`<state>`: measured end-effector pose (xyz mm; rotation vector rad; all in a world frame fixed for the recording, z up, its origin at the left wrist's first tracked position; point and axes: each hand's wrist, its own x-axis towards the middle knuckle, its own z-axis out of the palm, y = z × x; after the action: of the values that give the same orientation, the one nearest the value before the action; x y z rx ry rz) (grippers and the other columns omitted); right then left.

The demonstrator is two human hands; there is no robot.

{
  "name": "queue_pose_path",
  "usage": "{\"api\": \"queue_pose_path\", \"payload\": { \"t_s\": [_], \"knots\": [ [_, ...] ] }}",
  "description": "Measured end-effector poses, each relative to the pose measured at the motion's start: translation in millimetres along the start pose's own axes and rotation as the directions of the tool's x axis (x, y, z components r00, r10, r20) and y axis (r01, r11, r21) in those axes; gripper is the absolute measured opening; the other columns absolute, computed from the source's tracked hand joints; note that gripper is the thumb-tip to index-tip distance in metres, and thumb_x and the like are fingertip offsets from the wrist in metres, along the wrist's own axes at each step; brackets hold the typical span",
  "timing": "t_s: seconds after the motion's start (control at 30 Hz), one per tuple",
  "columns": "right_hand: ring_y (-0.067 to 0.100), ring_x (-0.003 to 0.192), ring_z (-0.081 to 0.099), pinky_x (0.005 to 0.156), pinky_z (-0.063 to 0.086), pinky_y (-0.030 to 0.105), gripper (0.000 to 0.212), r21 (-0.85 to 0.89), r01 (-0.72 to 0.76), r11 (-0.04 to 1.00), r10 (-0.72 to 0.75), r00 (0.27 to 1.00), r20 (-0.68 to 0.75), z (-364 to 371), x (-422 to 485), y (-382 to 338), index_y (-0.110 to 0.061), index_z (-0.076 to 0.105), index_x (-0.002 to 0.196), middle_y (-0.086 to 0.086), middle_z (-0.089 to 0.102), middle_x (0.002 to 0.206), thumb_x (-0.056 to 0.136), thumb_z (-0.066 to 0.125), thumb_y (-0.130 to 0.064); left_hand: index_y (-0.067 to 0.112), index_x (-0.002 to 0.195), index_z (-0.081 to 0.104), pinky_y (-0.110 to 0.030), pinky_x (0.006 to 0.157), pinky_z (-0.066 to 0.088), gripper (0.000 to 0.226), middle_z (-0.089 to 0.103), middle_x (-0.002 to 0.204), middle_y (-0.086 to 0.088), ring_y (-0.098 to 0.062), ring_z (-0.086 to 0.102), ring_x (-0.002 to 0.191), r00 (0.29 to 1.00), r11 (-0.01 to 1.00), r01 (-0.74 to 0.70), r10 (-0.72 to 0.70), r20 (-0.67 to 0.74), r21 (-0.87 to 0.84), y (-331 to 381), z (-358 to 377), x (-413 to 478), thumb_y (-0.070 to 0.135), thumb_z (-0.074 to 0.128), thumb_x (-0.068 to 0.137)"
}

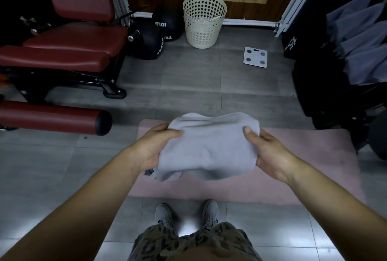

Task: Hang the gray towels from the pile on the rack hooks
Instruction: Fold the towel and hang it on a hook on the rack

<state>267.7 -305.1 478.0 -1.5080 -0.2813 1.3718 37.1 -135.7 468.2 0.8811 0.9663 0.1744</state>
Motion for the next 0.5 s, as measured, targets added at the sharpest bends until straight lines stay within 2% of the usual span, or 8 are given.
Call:
{"api": "queue_pose_path", "payload": {
  "t_s": [0.07, 0.1, 0.2, 0.27, 0.3, 0.37, 0.43, 0.5],
  "knots": [
    [0.025, 0.117, 0.067, 0.093, 0.056, 0.039, 0.043, 0.094, -0.034, 0.995, 0.029, 0.998, 0.05, -2, 0, -3, -0.014, 0.061, 0.133, 0.009, 0.07, 0.126, 0.099, 0.051, -0.038, 0.011, 0.118, 0.06, -0.031, 0.072, 0.057, 0.02, 0.076, 0.102, -0.005, -0.017, 0.074, 0.09, 0.999, 0.999, -0.01, 0.011, -0.041, 0.035, 2, 2, 1, 0.008, 0.058, 0.098],
    [0.027, 0.118, 0.066, 0.094, 0.056, 0.038, 0.045, 0.178, -0.046, 0.983, 0.031, 0.996, 0.082, -4, -1, -3, -0.011, 0.064, 0.13, 0.013, 0.069, 0.126, 0.097, 0.051, -0.039, 0.011, 0.12, 0.055, -0.031, 0.073, 0.057, 0.02, 0.073, 0.107, -0.005, -0.016, 0.072, 0.091, 0.998, 0.997, -0.014, 0.018, -0.057, 0.074, 2, 3, 2, 0.011, 0.056, 0.1],
    [0.03, 0.117, 0.065, 0.095, 0.055, 0.041, 0.045, 0.36, -0.071, 0.93, 0.017, 0.988, 0.15, -7, -6, 6, -0.011, 0.068, 0.126, 0.016, 0.067, 0.127, 0.096, 0.049, -0.038, 0.019, 0.128, 0.042, -0.038, 0.084, 0.055, 0.026, 0.061, 0.117, 0.0, -0.018, 0.064, 0.105, 0.996, 0.915, -0.03, 0.062, -0.068, 0.403, 4, 1, 6, 0.027, 0.05, 0.104],
    [0.033, 0.112, 0.067, 0.089, 0.058, 0.042, 0.037, 0.287, -0.098, 0.953, 0.053, 0.986, 0.16, -8, -5, 15, -0.005, 0.067, 0.125, 0.02, 0.067, 0.125, 0.096, 0.052, -0.023, 0.026, 0.129, 0.038, -0.042, 0.095, 0.055, 0.03, 0.058, 0.112, 0.007, -0.018, 0.063, 0.108, 0.997, 0.818, -0.016, 0.056, -0.052, 0.575, 2, 0, 9, 0.037, 0.048, 0.103],
    [0.035, 0.112, 0.068, 0.089, 0.057, 0.044, 0.035, 0.207, -0.111, 0.972, 0.082, 0.986, 0.142, -8, -5, 18, -0.002, 0.067, 0.125, 0.022, 0.067, 0.125, 0.094, 0.055, -0.014, 0.027, 0.127, 0.041, -0.042, 0.097, 0.054, 0.027, 0.062, 0.112, 0.006, -0.018, 0.064, 0.107, 0.997, 0.816, -0.016, 0.056, -0.053, 0.578, 0, 0, 9, 0.037, 0.049, 0.103],
    [0.035, 0.111, 0.068, 0.092, 0.055, 0.044, 0.035, 0.072, -0.161, 0.984, 0.155, 0.985, 0.082, -9, -3, 23, -0.002, 0.066, 0.126, 0.02, 0.069, 0.123, 0.092, 0.06, -0.008, 0.022, 0.113, 0.057, -0.034, 0.091, 0.056, 0.011, 0.072, 0.106, 0.0, -0.022, 0.068, 0.102, 0.996, 0.902, -0.031, 0.066, -0.067, 0.43, -4, 3, 8, 0.026, 0.051, 0.104],
    [0.03, 0.108, 0.07, 0.089, 0.055, 0.04, 0.035, 0.037, -0.211, 0.977, 0.211, 0.977, 0.022, -11, -1, 27, -0.006, 0.065, 0.128, 0.016, 0.071, 0.12, 0.093, 0.061, -0.012, 0.006, 0.108, 0.069, -0.034, 0.086, 0.055, 0.021, 0.076, 0.102, -0.012, -0.032, 0.07, 0.103, 0.996, 0.984, -0.012, 0.027, -0.086, 0.177, -9, 2, 10, 0.022, 0.057, 0.101],
    [0.027, 0.108, 0.07, 0.087, 0.053, 0.039, 0.032, 0.06, -0.221, 0.973, 0.221, 0.975, -0.004, -11, 1, 31, -0.009, 0.065, 0.128, 0.013, 0.072, 0.12, 0.098, 0.056, -0.019, -0.002, 0.113, 0.07, -0.038, 0.091, 0.054, 0.037, 0.074, 0.109, -0.018, -0.034, 0.07, 0.105, 0.996, 0.997, 0.066, -0.069, -0.06, -0.041, -14, 0, 6, 0.031, 0.065, 0.095]
  ]
}}
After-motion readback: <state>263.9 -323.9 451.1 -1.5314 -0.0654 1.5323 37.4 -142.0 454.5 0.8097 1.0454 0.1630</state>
